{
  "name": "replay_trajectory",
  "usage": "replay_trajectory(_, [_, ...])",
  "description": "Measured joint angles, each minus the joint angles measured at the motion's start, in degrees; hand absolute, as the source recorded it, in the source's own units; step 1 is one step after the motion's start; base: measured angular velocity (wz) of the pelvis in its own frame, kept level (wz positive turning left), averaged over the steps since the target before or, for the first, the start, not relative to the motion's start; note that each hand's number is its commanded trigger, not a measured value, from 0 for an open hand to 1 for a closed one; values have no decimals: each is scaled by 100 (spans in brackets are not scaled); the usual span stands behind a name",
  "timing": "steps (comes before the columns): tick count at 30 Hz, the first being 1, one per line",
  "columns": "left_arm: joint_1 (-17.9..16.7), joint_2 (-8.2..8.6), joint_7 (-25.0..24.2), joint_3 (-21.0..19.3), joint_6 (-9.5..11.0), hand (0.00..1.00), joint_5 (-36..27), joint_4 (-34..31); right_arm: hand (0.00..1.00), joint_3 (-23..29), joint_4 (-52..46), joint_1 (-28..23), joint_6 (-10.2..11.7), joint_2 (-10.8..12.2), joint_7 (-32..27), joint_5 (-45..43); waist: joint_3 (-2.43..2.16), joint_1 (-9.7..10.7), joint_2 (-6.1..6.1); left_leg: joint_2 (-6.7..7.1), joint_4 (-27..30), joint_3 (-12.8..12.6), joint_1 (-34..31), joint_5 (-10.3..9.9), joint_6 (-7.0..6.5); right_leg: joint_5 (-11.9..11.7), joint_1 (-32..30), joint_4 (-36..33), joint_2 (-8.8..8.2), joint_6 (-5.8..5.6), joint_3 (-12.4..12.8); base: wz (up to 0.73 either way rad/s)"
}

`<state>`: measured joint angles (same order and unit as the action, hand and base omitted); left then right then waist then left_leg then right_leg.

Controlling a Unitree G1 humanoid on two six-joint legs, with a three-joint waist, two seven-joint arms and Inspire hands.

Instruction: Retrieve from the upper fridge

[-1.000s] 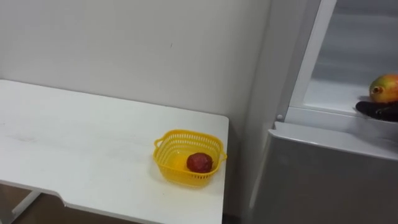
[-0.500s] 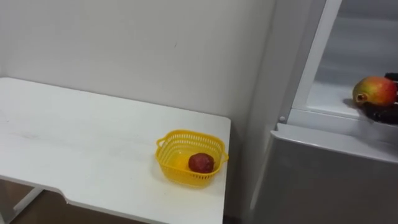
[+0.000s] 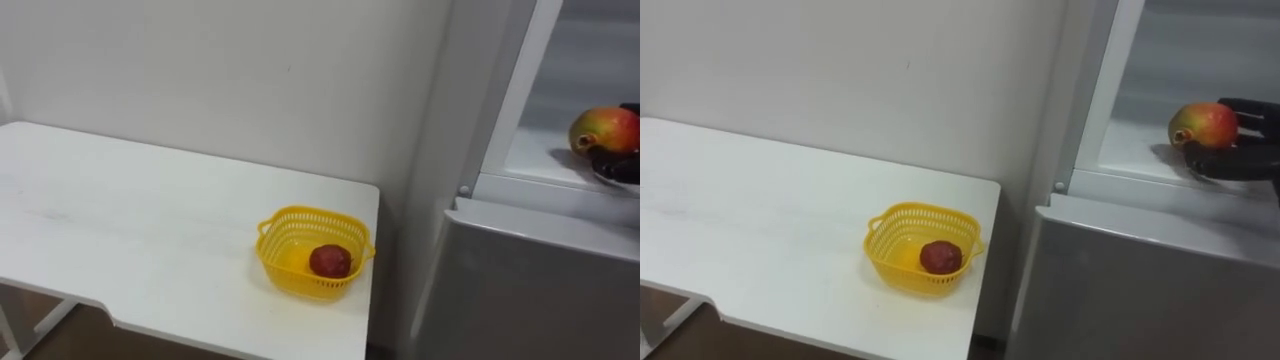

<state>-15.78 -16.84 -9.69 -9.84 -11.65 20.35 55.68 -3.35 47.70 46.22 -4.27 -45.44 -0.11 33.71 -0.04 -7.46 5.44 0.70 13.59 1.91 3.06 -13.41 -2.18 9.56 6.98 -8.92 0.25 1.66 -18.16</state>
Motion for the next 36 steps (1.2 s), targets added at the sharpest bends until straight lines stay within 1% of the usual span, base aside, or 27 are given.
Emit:
replay_trajectory(9, [64, 0, 2, 0, 120, 0, 7, 21, 100, -3, 0, 0, 127, 3, 223, -3, 21, -14, -38, -1, -45, -2, -3, -1, 1, 0, 12, 29, 9, 0, 36, 0])
replay_trajectory(13, [45, 1, 6, 0, 129, 0, 5, 56, 100, -2, -88, -5, 163, 42, 185, -21, 13, -5, -51, 1, -63, -16, 8, 0, 1, 0, 8, 28, 16, 0, 97, -2])
replay_trajectory(15, [48, 0, 8, 0, 141, 0, 5, 54, 100, -6, -233, -32, 162, 88, 140, -25, -3, 14, -79, 1, -72, -21, 20, 0, 1, 0, 5, 28, 23, 0, 165, -2])
replay_trajectory(18, [0, 0, 35, -3, 232, 0, 5, 57, 100, -5, -856, -251, 163, 175, 33, -7, -30, 40, -146, 0, -72, -28, 42, 7, 3, 0, -3, 27, 35, 0, 293, 0])
replay_trajectory(19, [3, 0, 59, -4, 277, 0, 2, 57, 100, 0, -1165, -368, 164, 262, -29, -8, -38, 82, -160, -1, -71, -32, 57, 8, 5, 0, -5, 28, 39, 1, 338, 0])
replay_trajectory(21, [2, 1, 125, 0, 351, 0, 1, 57, 100, 8, -1766, -673, 169, 336, -132, -6, -39, 88, -162, -2, -72, -28, 58, 27, 8, 1, -2, 28, 38, 1, 382, 3])
replay_trajectory(23, [7, 7, 212, -4, 461, 0, 2, 114, 100, 93, -2590, -1097, 167, 492, -275, -28, -39, 113, -166, -3, -77, -26, 60, 28, 8, 1, 3, 31, 40, 2, 386, 0])
replay_trajectory(24, [0, 7, 224, -4, 481, 0, 1, 113, 100, 195, -2734, -1217, 168, 520, -288, -24, -38, 115, -166, -3, -83, -27, 62, 28, 8, 1, 5, 31, 38, 1, 391, 0])
replay_trajectory(26, [-25, 29, 318, -3, 557, 0, -62, 115, 100, 385, -3354, -1703, 177, 584, -375, -28, -24, 117, -188, 0, -91, -43, 78, 28, 8, 1, 11, 31, 37, 1, 497, -6])
replay_trajectory(28, [-77, 49, 353, -3, 597, 0, -58, 123, 100, 513, -3850, -2008, 177, 710, -452, -103, -11, 129, -206, -1, -94, -92, 85, 28, 8, 1, -2, 32, 44, 1, 647, -18])
replay_trajectory(30, [-96, 63, 406, -4, 644, 0, -59, 128, 100, 590, -4380, -2335, 177, 741, -510, -112, -4, 168, -219, -7, -92, -145, 71, 28, 8, 5, -5, 33, 46, 1, 687, -14])
replay_trajectory(31, [-116, 69, 418, -8, 705, 0, -60, 141, 100, 632, -4779, -2534, 177, 741, -490, -115, 1, 215, -225, -8, -94, -178, 71, 28, 8, 13, -9, 30, 46, 4, 700, -8])
replay_trajectory(32, [-120, 90, 433, -20, 748, 0, -59, 187, 100, 647, -5170, -2659, 178, 759, -449, -83, 9, 254, -238, -17, -102, -238, 71, 27, 8, 19, -29, 28, 48, 12, 743, -13])
replay_trajectory(34, [-126, 132, 452, -19, 797, 0, -60, 245, 100, 649, -5744, -2775, 213, 821, -390, -21, 9, 257, -248, -35, -138, -313, 72, 25, 10, 26, -73, 27, 65, 24, 844, -23])
replay_trajectory(36, [-151, 189, 453, -17, 847, 0, -62, 253, 100, 653, -6193, -2849, 370, 945, -377, -26, 12, 284, -255, -43, -182, -334, 78, 24, 11, 24, -93, 23, 75, 27, 870, -12])
